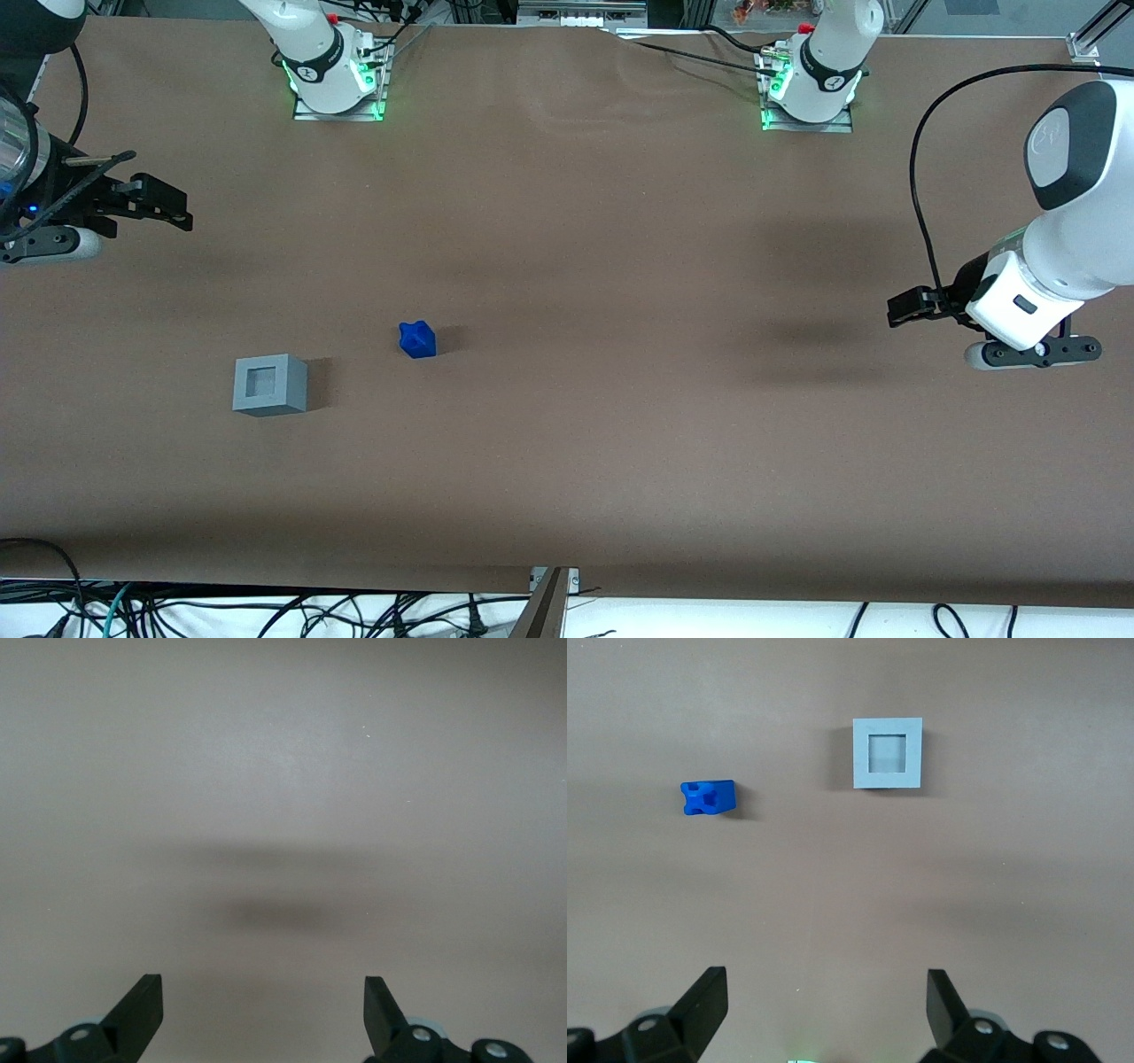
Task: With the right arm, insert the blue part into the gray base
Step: 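Move the right gripper down over the blue part and close on it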
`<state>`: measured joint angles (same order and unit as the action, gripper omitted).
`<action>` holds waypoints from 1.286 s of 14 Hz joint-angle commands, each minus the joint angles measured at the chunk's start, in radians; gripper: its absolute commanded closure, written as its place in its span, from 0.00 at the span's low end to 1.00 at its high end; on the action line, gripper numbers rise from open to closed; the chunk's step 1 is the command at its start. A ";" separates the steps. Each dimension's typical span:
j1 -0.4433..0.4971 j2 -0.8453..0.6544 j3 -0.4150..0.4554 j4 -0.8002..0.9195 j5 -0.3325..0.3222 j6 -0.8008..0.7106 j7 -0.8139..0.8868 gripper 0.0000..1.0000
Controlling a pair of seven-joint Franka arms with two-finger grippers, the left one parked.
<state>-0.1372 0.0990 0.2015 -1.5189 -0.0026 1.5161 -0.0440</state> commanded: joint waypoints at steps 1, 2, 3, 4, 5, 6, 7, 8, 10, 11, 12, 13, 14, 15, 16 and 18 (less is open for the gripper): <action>0.002 0.018 0.032 0.008 -0.011 0.006 0.006 0.01; 0.002 0.018 0.035 -0.010 -0.010 0.030 0.007 0.01; 0.004 0.018 0.056 -0.030 -0.005 0.053 0.007 0.01; 0.004 0.019 0.065 -0.053 -0.005 0.079 0.024 0.01; 0.004 0.025 0.094 -0.082 -0.005 0.120 0.085 0.01; 0.004 0.031 0.125 -0.122 -0.007 0.172 0.157 0.01; 0.004 0.036 0.156 -0.171 -0.008 0.246 0.218 0.01; 0.004 0.045 0.188 -0.220 -0.013 0.325 0.272 0.01; 0.005 0.070 0.232 -0.308 -0.014 0.479 0.369 0.01; 0.007 0.091 0.246 -0.338 -0.014 0.549 0.389 0.01; 0.008 0.117 0.265 -0.363 -0.016 0.620 0.400 0.01; 0.008 0.155 0.274 -0.378 -0.028 0.686 0.415 0.01; 0.013 0.195 0.280 -0.397 -0.063 0.763 0.441 0.01; 0.024 0.230 0.282 -0.417 -0.104 0.841 0.478 0.01; 0.040 0.263 0.283 -0.426 -0.150 0.895 0.525 0.01; 0.056 0.315 0.283 -0.428 -0.264 0.937 0.602 0.01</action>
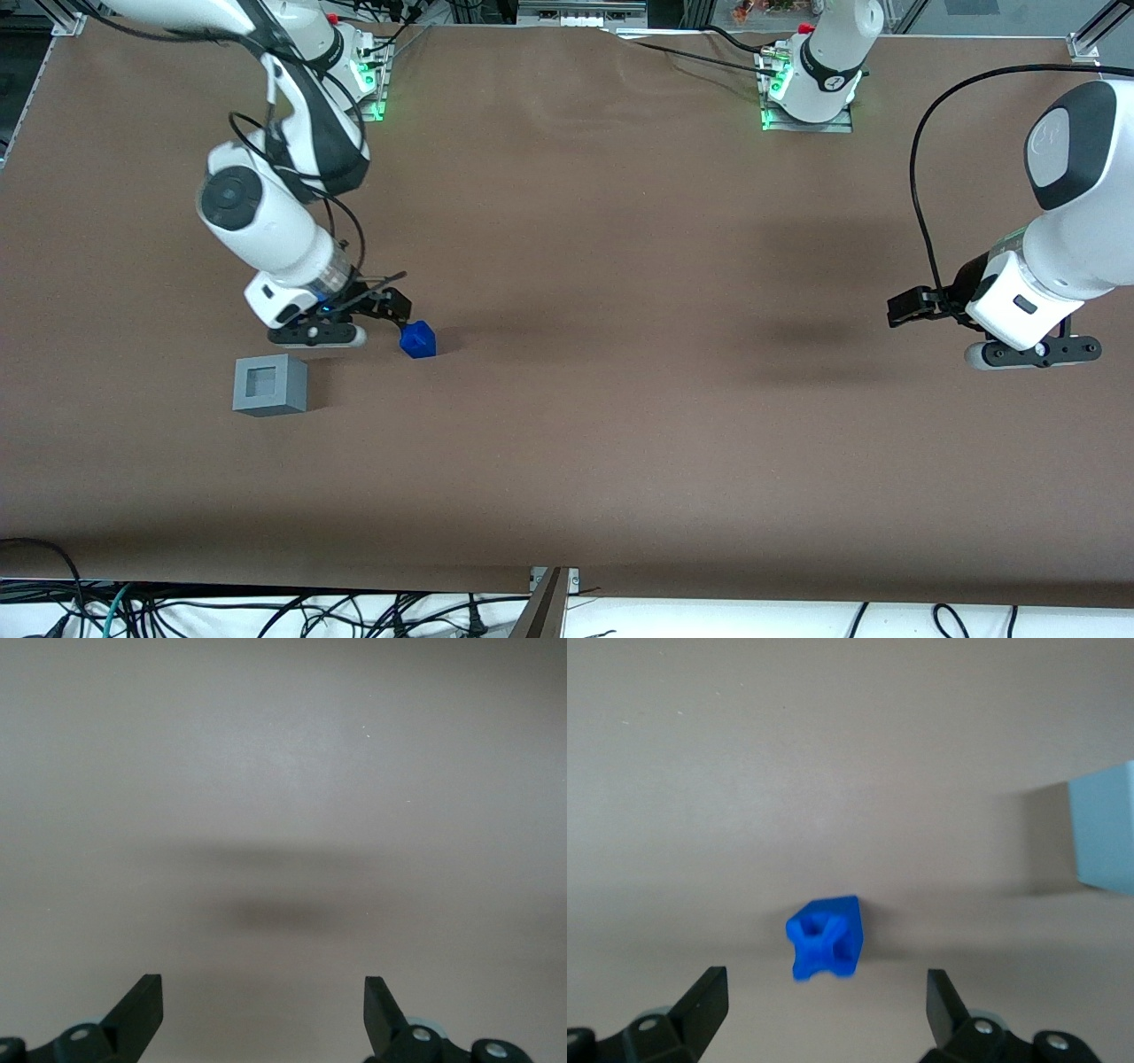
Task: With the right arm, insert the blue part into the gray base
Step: 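Move the right gripper down over the blue part and close on it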
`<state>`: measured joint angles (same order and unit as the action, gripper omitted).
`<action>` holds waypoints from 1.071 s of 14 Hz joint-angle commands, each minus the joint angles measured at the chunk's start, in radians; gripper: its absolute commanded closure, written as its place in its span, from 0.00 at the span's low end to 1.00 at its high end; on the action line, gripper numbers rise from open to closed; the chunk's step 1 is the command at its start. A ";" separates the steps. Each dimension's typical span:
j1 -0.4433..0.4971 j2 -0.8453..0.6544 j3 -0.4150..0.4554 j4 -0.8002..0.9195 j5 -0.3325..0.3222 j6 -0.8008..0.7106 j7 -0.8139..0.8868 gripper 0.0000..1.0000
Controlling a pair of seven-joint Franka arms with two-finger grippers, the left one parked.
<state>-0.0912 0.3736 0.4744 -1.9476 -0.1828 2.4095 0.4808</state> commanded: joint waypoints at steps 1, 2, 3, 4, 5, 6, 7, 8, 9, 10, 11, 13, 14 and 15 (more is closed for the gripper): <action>0.010 0.063 0.010 -0.001 -0.128 0.062 0.114 0.01; 0.013 0.086 0.009 -0.001 -0.157 0.085 0.140 0.01; 0.021 0.100 0.009 -0.004 -0.176 0.106 0.157 0.01; 0.022 0.114 0.009 -0.008 -0.185 0.120 0.171 0.01; 0.022 0.122 0.009 -0.014 -0.191 0.134 0.177 0.01; 0.022 0.131 0.009 -0.023 -0.193 0.151 0.183 0.01; 0.025 0.143 0.009 -0.036 -0.199 0.178 0.203 0.01; 0.027 0.152 0.009 -0.048 -0.231 0.203 0.220 0.02; 0.027 0.160 0.009 -0.053 -0.259 0.210 0.245 0.05; 0.027 0.166 0.009 -0.057 -0.283 0.211 0.261 0.09; 0.027 0.166 0.009 -0.062 -0.294 0.212 0.265 0.15; 0.025 0.168 0.007 -0.068 -0.297 0.214 0.265 0.32; 0.025 0.165 0.007 -0.070 -0.297 0.212 0.265 0.44; 0.025 0.157 0.007 -0.067 -0.297 0.203 0.259 0.55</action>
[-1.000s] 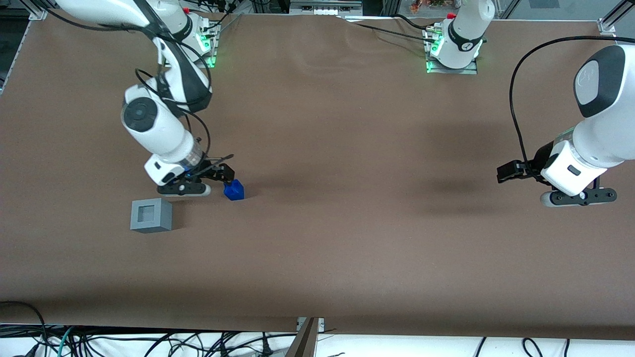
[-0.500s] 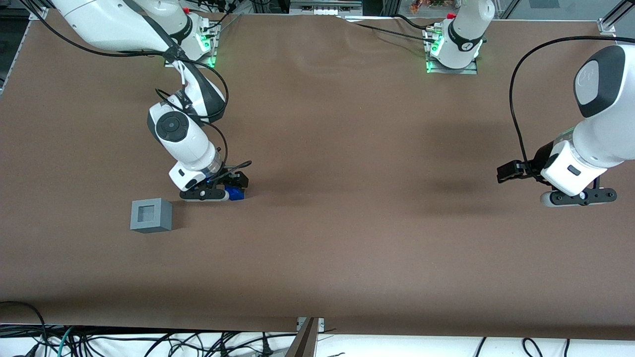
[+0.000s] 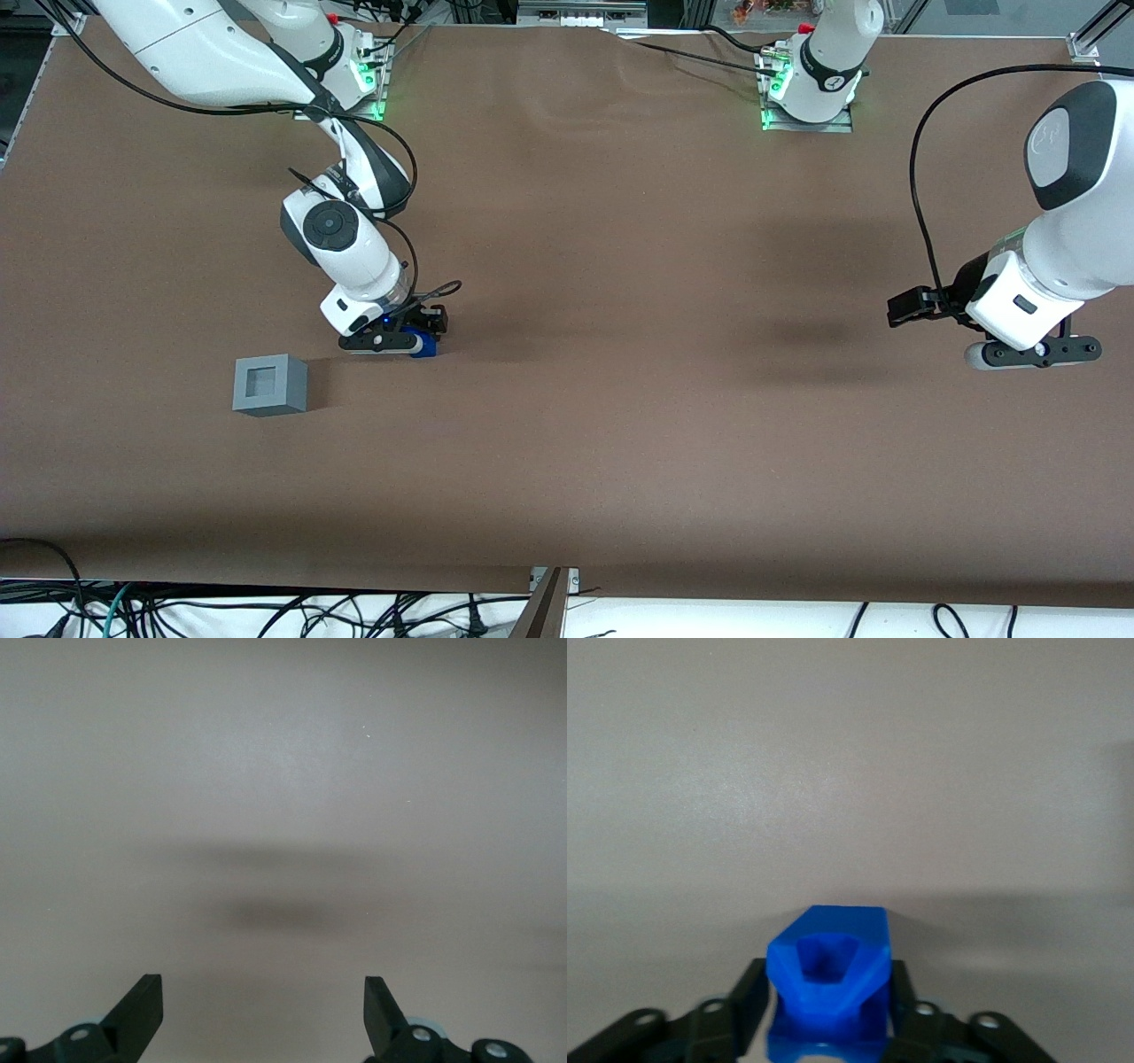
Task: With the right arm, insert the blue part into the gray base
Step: 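Lift the blue part and carry it over the gray base's opening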
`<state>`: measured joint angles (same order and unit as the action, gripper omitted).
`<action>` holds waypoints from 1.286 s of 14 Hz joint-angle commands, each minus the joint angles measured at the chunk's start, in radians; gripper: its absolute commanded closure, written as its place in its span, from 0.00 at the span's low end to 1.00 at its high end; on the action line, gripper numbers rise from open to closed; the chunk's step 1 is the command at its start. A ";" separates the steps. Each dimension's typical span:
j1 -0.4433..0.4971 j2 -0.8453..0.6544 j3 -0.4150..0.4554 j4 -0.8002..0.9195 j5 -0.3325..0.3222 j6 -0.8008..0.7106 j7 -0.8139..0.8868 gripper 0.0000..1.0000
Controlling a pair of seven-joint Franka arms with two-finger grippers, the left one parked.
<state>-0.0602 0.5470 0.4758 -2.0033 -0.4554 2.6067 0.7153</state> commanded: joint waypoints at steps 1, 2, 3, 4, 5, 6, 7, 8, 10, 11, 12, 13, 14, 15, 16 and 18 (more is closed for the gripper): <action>-0.006 -0.025 0.003 -0.006 -0.023 0.006 0.013 0.63; -0.007 -0.044 0.001 -0.003 -0.022 -0.002 0.006 0.67; -0.009 -0.059 -0.002 0.021 -0.017 -0.051 -0.006 0.67; -0.012 -0.070 -0.003 0.059 -0.010 -0.125 -0.048 0.67; -0.016 -0.081 -0.006 0.104 0.000 -0.205 -0.122 0.67; -0.023 -0.091 -0.019 0.145 0.047 -0.261 -0.210 0.67; -0.035 -0.097 -0.037 0.182 0.137 -0.296 -0.320 0.67; -0.041 -0.101 -0.072 0.217 0.212 -0.322 -0.447 0.66; -0.050 -0.099 -0.153 0.288 0.327 -0.390 -0.664 0.66; -0.053 -0.099 -0.189 0.314 0.372 -0.420 -0.763 0.66; -0.056 -0.098 -0.227 0.330 0.400 -0.445 -0.846 0.66; -0.059 -0.096 -0.258 0.336 0.415 -0.448 -0.905 0.66; -0.061 -0.093 -0.282 0.337 0.419 -0.445 -0.937 0.66; -0.063 -0.090 -0.298 0.337 0.419 -0.438 -0.948 0.66; -0.067 -0.084 -0.304 0.336 0.417 -0.435 -0.948 0.66; -0.072 -0.062 -0.327 0.336 0.419 -0.415 -0.955 0.66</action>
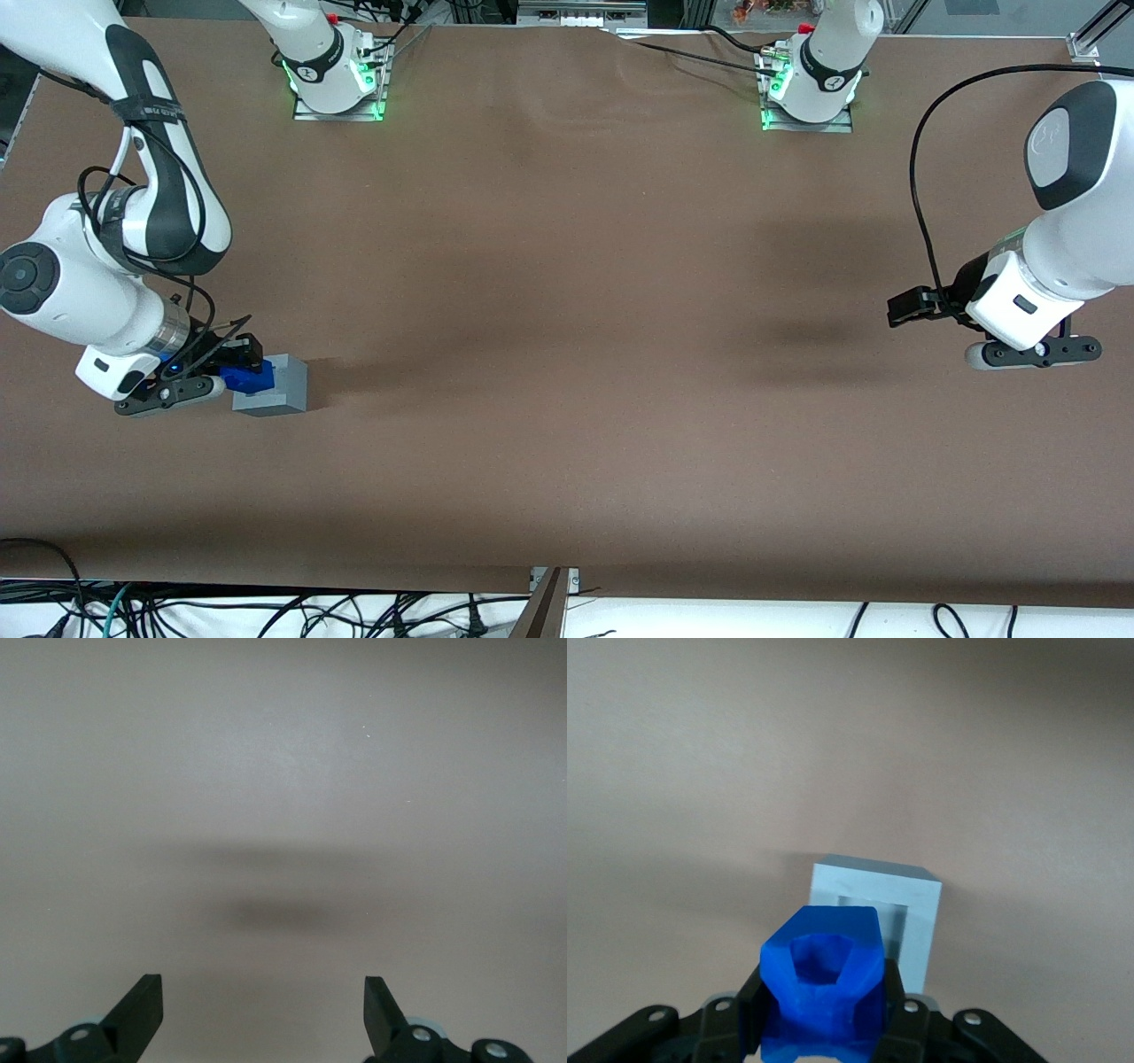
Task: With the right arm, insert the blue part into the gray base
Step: 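Lift the blue part and carry it over the gray base's opening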
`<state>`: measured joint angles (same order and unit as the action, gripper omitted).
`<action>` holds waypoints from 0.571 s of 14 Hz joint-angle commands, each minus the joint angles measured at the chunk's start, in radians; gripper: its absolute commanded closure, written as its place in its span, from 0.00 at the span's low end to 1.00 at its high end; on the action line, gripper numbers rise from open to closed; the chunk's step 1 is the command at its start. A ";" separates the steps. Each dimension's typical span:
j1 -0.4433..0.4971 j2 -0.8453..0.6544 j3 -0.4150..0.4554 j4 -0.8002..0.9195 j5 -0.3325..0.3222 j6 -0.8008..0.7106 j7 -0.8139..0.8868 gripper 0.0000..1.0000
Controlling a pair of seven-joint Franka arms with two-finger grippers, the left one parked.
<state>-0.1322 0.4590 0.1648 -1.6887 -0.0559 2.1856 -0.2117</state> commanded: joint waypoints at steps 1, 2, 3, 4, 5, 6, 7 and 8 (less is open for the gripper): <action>-0.001 0.035 -0.019 0.018 0.019 0.034 -0.023 0.66; -0.003 0.041 -0.021 0.014 0.019 0.057 -0.020 0.66; -0.006 0.044 -0.025 0.012 0.019 0.062 -0.014 0.66; -0.007 0.046 -0.028 0.012 0.021 0.062 -0.014 0.66; -0.007 0.046 -0.028 0.012 0.021 0.062 -0.011 0.66; -0.007 0.050 -0.028 0.011 0.021 0.062 -0.006 0.66; -0.007 0.053 -0.028 0.011 0.022 0.062 -0.003 0.66; -0.007 0.058 -0.028 0.011 0.030 0.063 0.009 0.66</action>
<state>-0.1371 0.5086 0.1358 -1.6886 -0.0513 2.2476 -0.2082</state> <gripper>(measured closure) 0.493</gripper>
